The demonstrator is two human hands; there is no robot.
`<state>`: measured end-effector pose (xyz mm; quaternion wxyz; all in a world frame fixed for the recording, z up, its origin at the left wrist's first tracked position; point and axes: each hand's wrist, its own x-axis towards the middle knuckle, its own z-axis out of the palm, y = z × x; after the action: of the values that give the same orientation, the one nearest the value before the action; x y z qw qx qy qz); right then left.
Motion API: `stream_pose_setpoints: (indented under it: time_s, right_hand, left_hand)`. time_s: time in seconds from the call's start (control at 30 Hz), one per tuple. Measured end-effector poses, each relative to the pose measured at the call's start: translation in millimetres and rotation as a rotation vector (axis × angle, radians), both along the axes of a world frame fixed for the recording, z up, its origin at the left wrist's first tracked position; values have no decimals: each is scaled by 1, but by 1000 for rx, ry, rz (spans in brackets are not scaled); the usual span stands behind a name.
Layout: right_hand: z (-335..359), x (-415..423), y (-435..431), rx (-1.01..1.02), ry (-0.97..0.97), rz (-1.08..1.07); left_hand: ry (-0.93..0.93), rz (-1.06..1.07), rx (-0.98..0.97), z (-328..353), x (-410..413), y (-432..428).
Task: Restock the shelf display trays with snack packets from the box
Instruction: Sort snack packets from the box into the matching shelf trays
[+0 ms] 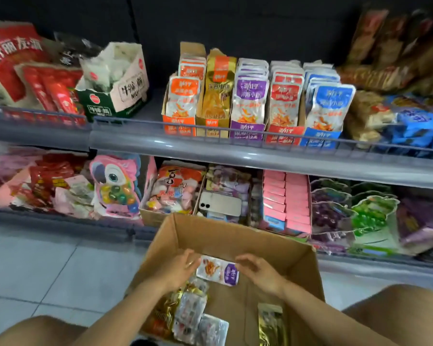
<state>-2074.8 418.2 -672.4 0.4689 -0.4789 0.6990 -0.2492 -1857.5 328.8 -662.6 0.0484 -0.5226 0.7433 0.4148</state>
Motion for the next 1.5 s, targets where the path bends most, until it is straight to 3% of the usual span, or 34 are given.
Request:
stream_pose_setpoints:
  time_s: [0.1,0.23,0.5,0.73,0.83,0.97,1.17,1.5]
  right_hand:
    - [-41,-3,1,95,-10,-193]
    - [-60,1,-4,225,-193,-432]
    - [-94,12,-18,295,-460,-644]
    - [-73,14,-21,279,-509,-652]
    - [-50,13,-22,271,-592,-587]
    - [-6,16,-23,219,-760,-593]
    - [65,22,-23,71,-1054,-572]
    - [182,-7,-49,-284,-772,-400]
  left_hand:
    - [-22,33,82,-33,-7,-3]
    - [-30,16,60,-63,-21,-8]
    - [114,171,139,-99,-38,-18]
    - [218,328,265,-87,-48,-24]
    - [285,376,414,-63,-44,-24]
    - [531,553,511,-24,-38,-21]
    - [821,599,521,49,-39,-13]
    - [1012,547,177,175,-61,-28]
